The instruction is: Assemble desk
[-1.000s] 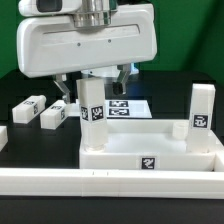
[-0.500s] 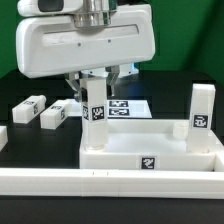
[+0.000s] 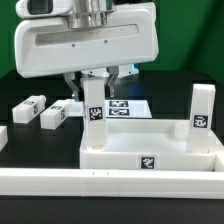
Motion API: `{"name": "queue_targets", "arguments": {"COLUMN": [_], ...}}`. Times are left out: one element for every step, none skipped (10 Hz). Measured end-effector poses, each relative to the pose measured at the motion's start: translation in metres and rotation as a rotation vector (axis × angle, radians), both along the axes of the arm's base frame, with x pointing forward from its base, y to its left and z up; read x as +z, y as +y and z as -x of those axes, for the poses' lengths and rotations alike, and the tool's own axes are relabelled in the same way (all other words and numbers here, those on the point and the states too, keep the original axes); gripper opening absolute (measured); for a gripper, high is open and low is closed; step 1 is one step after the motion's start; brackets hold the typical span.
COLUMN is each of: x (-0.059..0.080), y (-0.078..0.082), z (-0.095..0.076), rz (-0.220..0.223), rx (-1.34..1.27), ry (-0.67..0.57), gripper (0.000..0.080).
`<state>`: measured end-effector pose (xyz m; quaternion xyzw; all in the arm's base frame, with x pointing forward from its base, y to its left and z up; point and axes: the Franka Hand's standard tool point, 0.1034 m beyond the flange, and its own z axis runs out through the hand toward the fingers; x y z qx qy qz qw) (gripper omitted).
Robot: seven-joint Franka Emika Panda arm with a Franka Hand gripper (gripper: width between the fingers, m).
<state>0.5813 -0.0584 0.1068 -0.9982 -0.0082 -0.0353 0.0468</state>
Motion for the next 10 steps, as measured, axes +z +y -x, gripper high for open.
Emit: {"name": "queue_targets", "arguments": {"x": [-0.0002, -0.0006, -0.0007, -0.0008, -0.0013, -0.0016, -0.0012, -0.0012, -0.0013, -0.0013], "y": [-0.0004, -0.001, -0.001, -0.0011, -0.0012, -0.0019, -0.0019, -0.0022, -0.0028, -0.0013], "z": [-0.0002, -0.0002, -0.0002, 0.0, 0.0, -0.001, -0.0021, -0.0021, -0.0021, -0.0022], "rz": [-0.008, -0.02, -0.027, -0.031, -0.038, -0.045, -0.049, -0.054, -0.058, -0.063], "rx": [-0.101, -0.227, -0.361, -0.474, -0.569, -0.618, -0.668, -0.722, -0.751, -0.757], "ry": [0.007, 0.016, 0.019, 0.028, 0.037, 0.037, 0.037, 0.042, 0.045, 0.047], "gripper": [0.0291, 0.0291, 0.0291, 0.0291, 0.0291, 0.0291, 0.0291, 0.0291, 0.0291, 0.0372]}}
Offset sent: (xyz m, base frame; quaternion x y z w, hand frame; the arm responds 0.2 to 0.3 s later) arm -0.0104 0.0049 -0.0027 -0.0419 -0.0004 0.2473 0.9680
